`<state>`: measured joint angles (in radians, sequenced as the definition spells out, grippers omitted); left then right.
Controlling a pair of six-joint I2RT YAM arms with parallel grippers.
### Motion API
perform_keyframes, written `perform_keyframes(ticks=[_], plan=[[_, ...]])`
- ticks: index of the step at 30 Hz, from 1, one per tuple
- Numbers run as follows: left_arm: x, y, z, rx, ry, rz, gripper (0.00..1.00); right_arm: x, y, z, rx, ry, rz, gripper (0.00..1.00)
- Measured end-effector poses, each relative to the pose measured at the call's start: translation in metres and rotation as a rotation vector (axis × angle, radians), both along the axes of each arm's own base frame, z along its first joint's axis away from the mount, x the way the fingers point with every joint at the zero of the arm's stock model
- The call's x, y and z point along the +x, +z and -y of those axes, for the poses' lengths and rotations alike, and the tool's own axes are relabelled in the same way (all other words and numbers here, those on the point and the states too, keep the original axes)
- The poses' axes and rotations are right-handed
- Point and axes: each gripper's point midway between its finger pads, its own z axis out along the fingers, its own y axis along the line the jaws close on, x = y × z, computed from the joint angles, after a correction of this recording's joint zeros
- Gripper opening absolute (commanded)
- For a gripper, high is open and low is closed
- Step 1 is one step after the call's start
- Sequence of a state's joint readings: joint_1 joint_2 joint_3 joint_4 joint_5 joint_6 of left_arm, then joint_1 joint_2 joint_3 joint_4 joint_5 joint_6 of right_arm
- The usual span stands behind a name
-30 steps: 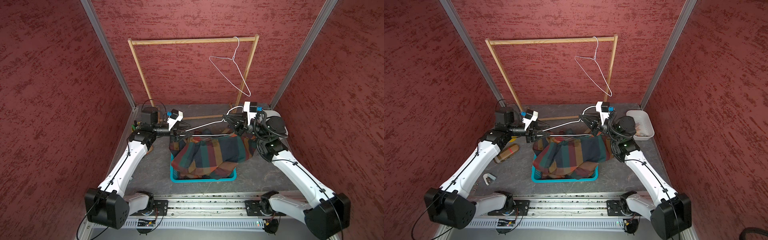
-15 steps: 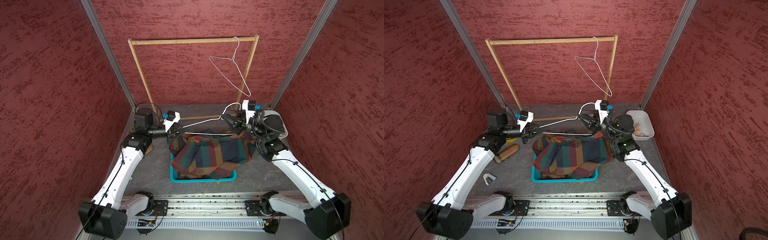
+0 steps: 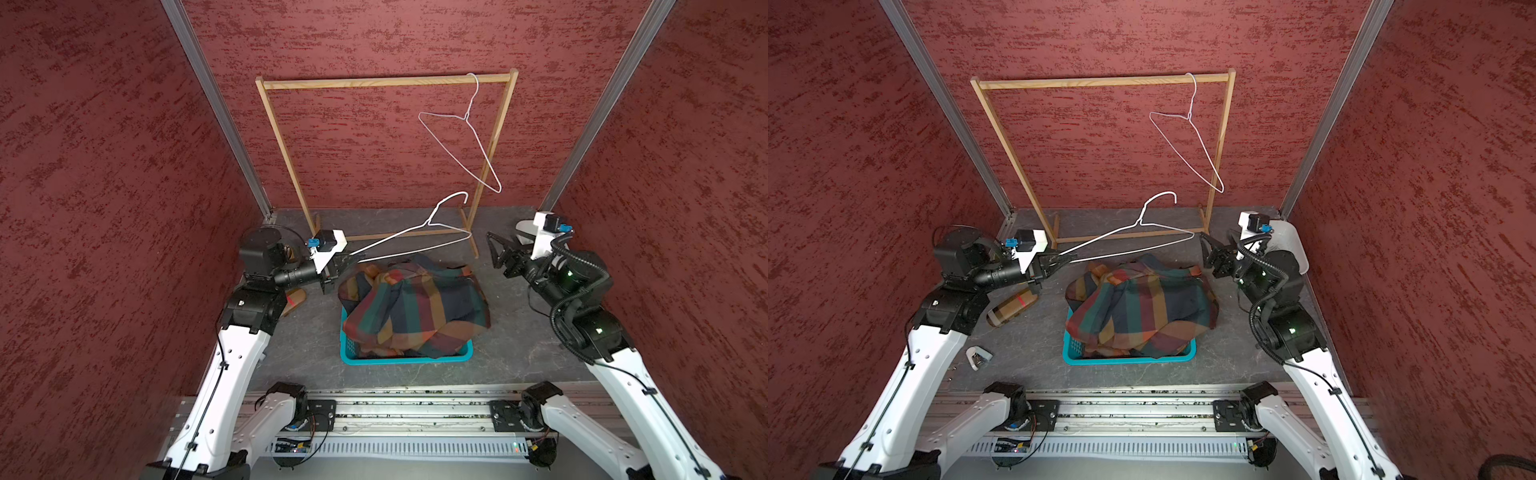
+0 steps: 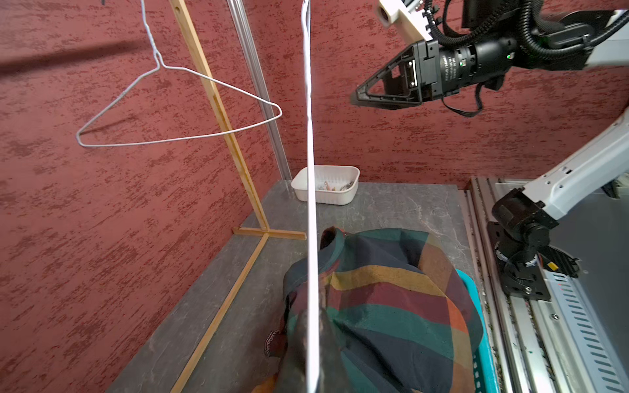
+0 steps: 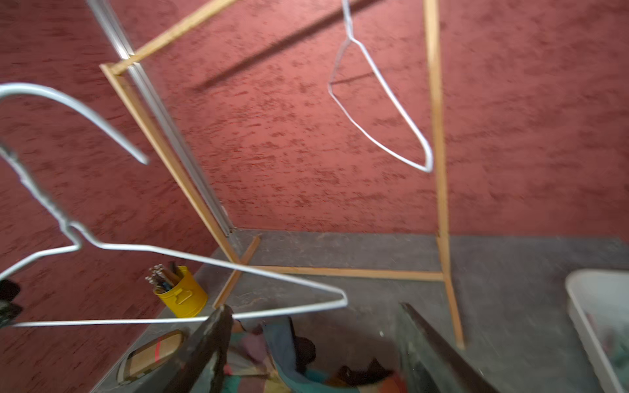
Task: Remove the clothespins securing long-sleeve shirts to the hanger
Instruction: Place the hanger on the clothesline, then adjust the long-sleeve shirt at the bin.
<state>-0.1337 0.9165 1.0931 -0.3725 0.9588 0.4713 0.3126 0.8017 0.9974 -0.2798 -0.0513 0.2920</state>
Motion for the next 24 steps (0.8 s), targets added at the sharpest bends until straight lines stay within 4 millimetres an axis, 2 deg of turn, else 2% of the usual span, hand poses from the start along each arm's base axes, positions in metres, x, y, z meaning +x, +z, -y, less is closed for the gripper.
perform_keyframes(ticks=[2,4,9,12,18,21,24], plan=[[0.002,0.005,-0.004,-0.01,0.044,0.029,0.0,0.003,-0.02,0.011,0.004,-0.053,-0.074,0.79],[0.005,0.015,-0.009,-0.026,0.097,0.074,0.0,0.009,-0.048,0.019,0.01,-0.086,-0.158,0.78],[0.016,0.05,-0.025,-0.076,0.244,0.208,0.0,0.013,-0.148,0.025,0.044,-0.103,-0.426,0.78],[0.027,0.067,-0.032,-0.099,0.326,0.26,0.0,0.005,-0.189,0.021,0.08,-0.087,-0.541,0.77],[0.054,0.081,-0.039,-0.113,0.453,0.307,0.0,-0.014,-0.23,0.008,0.177,-0.035,-0.662,0.76],[0.069,0.081,-0.045,-0.112,0.52,0.314,0.0,-0.02,-0.239,0.002,0.213,-0.009,-0.698,0.76],[0.082,0.081,-0.053,-0.116,0.583,0.32,0.0,-0.023,-0.248,-0.006,0.249,0.03,-0.722,0.69]])
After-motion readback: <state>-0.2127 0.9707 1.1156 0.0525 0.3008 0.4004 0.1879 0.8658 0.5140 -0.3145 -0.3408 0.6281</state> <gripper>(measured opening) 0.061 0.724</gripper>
